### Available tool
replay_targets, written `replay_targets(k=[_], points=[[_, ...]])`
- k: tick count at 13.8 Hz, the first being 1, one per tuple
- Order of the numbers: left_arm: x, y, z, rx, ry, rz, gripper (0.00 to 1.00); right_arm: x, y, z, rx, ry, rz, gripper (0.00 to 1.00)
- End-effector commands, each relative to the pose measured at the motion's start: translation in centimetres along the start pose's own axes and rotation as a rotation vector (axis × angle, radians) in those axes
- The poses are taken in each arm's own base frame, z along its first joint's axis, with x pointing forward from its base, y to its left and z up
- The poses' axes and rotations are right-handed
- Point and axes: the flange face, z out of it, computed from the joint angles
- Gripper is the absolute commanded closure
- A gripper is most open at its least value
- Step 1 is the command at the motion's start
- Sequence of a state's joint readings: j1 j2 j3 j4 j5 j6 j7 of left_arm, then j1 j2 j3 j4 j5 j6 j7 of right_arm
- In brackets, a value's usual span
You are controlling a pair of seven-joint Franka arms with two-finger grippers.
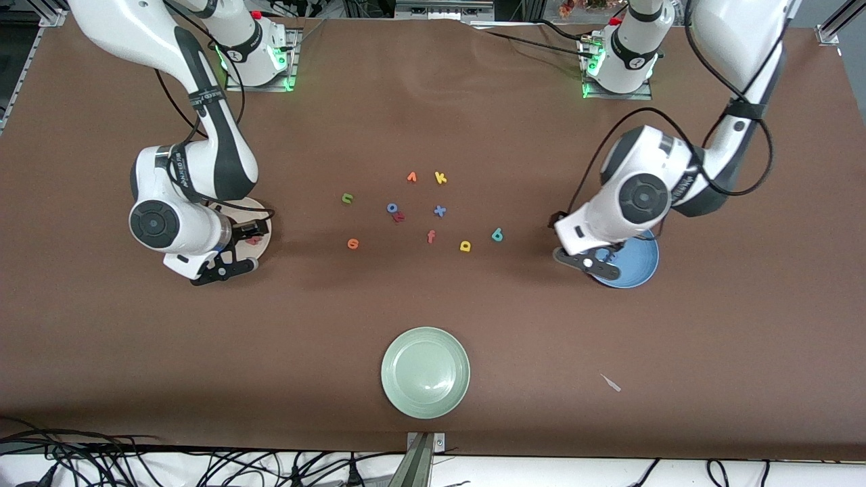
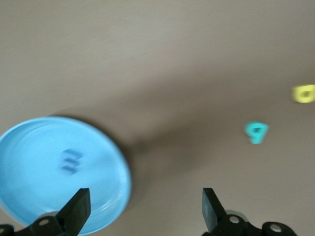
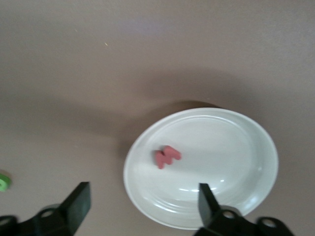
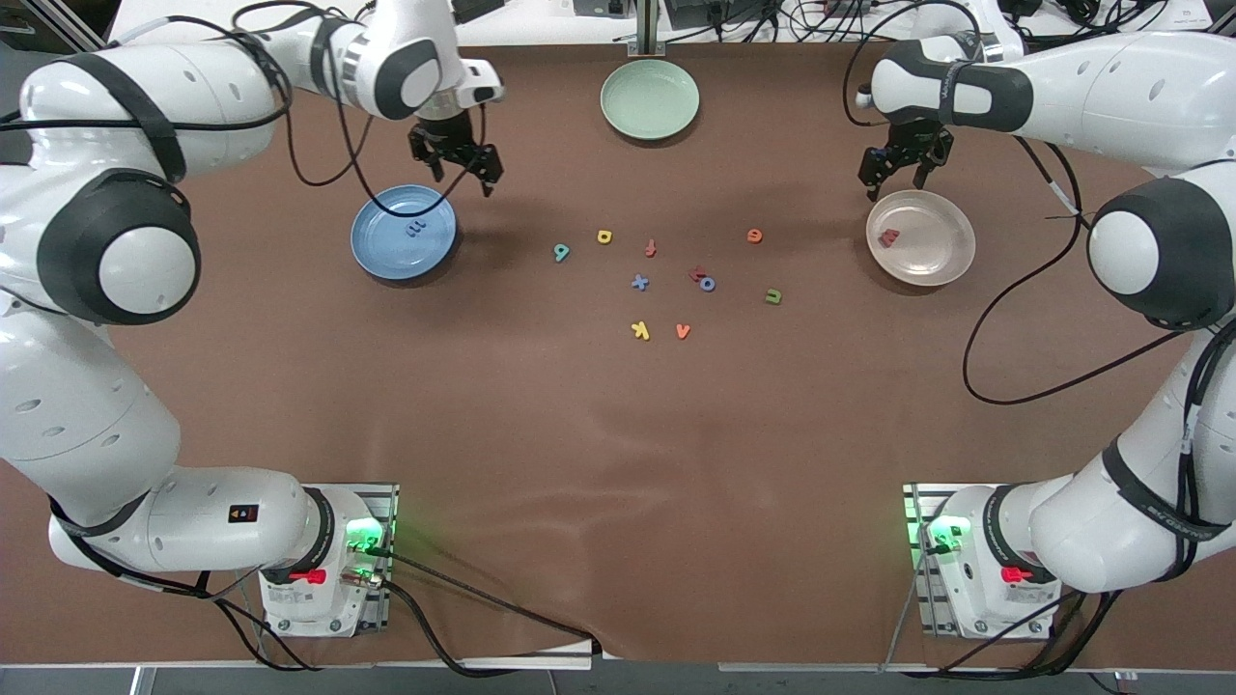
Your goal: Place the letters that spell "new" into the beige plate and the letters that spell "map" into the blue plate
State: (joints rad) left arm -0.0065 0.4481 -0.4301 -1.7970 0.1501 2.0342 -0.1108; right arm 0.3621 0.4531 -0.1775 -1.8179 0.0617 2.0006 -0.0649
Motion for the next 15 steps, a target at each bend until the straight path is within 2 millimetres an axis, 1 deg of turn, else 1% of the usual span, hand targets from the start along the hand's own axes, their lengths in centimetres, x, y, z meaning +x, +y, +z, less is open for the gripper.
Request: replay_targets(k=[1,2,3,4,5,6,7,8,9,10,11,12,14,15], points=[[2.9,7.7,1.2,-0.033,0.026,0.050,0.00,0.8,-3.6,-1.1,0.084,0.044,0.175,0.00],[3.8,9.5,1.9,-0.052,0.047,0.030,0.00,1.0,-5.1,-1.2,0.115,0.056,0.250,0.00],[4.4,10.1,2.8,-0.062,0.069,0.007,0.00,1.3,-6.8,-1.1,0.123,0.073,0.320,0.00],[4.8,11.1,4.2,-0.078,0.089,-0.003,0.00,1.5,-8.2,-0.7,0.124,0.089,0.376,0.00],[5.2,12.8,5.5,-0.095,0.111,-0.005,0.00,1.6,-9.6,-0.3,0.126,0.105,0.429,0.00],[5.0,14.5,6.7,-0.098,0.112,-0.014,0.00,1.8,-11.0,0.2,0.127,0.120,0.479,0.00],[5.0,14.7,7.6,-0.096,0.109,-0.024,0.00,1.8,-13.0,0.5,0.131,0.135,0.526,0.00],[5.5,14.9,8.4,-0.108,0.136,-0.027,0.00,1.9,-14.9,1.4,0.132,0.150,0.562,0.00],[5.6,15.8,9.0,-0.121,0.166,-0.021,0.02,1.9,-16.2,2.3,0.132,0.165,0.586,0.00],[5.8,15.6,9.6,-0.119,0.178,-0.021,0.08,2.0,-17.3,3.5,0.133,0.181,0.598,0.00],[5.8,15.9,10.4,-0.108,0.182,-0.009,0.15,2.0,-18.1,4.8,0.132,0.192,0.617,0.00],[5.6,16.3,10.9,-0.095,0.178,-0.032,0.18,2.0,-19.1,5.6,0.133,0.205,0.628,0.00],[5.5,17.0,11.4,-0.069,0.182,-0.077,0.18,2.0,-20.5,6.8,0.132,0.214,0.642,0.00],[5.4,17.1,11.6,-0.055,0.187,-0.074,0.19,2.1,-20.4,7.4,0.129,0.216,0.643,0.00]])
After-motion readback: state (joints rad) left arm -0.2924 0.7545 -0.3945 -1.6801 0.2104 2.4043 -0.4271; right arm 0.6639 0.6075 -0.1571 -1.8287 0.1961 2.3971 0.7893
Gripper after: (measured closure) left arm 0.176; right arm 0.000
